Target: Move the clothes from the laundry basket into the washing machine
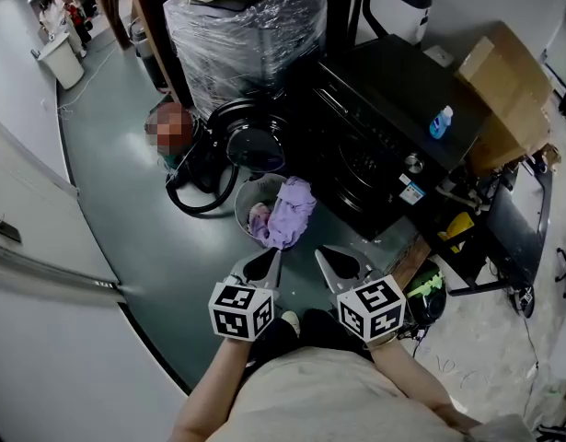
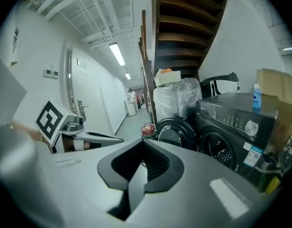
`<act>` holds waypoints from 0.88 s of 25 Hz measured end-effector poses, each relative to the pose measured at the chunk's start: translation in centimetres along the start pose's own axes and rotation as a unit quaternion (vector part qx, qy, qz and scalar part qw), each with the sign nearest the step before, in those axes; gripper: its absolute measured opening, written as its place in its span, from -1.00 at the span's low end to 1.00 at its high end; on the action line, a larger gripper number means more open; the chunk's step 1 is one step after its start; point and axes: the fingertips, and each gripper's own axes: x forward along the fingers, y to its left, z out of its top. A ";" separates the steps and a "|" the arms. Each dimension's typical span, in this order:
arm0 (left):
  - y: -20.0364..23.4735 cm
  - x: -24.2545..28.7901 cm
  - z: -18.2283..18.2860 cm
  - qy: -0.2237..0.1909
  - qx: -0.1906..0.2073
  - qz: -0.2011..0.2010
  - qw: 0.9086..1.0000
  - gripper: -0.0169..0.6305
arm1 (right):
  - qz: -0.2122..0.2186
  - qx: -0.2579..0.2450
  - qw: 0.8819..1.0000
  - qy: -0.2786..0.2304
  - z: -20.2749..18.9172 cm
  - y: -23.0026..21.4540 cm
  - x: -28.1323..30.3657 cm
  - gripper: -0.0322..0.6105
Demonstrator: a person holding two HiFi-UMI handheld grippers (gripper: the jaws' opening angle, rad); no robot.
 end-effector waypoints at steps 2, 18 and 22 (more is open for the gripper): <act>0.3 -0.1 -0.4 0.003 0.003 -0.001 1.000 -0.95 | -0.001 0.004 1.000 0.003 -0.5 0.4 0.0 -0.81; 4.4 6.0 1.4 0.024 0.002 0.013 1.000 -0.95 | 0.014 -0.003 1.000 0.019 1.0 -4.3 6.1 -0.81; 6.2 9.4 4.2 0.017 0.001 0.024 1.000 -0.95 | 0.029 -0.009 0.999 0.021 3.5 -7.4 9.4 -0.81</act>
